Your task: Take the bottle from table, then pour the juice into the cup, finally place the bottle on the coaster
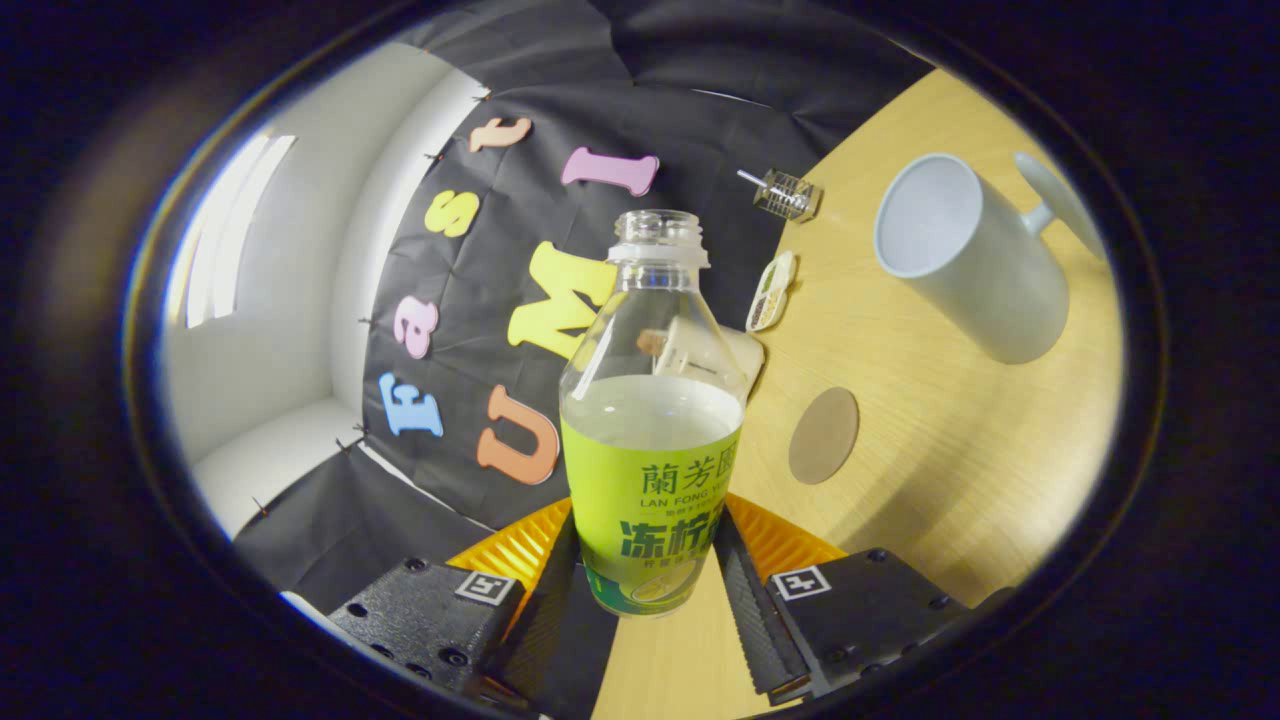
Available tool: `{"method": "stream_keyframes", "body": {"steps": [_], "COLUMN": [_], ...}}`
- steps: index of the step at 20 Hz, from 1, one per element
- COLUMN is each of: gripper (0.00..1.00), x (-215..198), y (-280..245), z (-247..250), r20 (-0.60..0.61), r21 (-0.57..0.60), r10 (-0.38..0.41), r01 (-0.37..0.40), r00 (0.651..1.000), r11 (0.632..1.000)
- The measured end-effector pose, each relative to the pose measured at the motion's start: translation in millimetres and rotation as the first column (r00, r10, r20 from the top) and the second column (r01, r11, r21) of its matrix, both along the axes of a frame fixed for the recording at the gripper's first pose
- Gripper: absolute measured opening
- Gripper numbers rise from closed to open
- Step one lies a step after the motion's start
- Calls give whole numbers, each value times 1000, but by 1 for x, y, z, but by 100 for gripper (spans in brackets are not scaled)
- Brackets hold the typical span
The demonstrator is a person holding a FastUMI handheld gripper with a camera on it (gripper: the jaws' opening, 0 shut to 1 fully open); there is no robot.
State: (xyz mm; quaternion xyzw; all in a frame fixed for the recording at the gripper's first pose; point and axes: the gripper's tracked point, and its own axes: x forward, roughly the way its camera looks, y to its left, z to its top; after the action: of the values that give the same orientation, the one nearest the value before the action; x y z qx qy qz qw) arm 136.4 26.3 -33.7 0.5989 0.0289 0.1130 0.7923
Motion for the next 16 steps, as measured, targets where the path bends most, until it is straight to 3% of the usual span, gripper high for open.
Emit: {"method": "stream_keyframes", "body": {"steps": [6,10,16], "gripper": [78,78,78], "x": [10,6,5], "y": [-11,-19,-19], "z": [15,20,30], "r20": [2,-4,-3], "r21": [186,308,409], "r10": [-36,-44,-32], "r01": [35,43,31], "r00": [999,999,999], "r11": [982,950,912]}}
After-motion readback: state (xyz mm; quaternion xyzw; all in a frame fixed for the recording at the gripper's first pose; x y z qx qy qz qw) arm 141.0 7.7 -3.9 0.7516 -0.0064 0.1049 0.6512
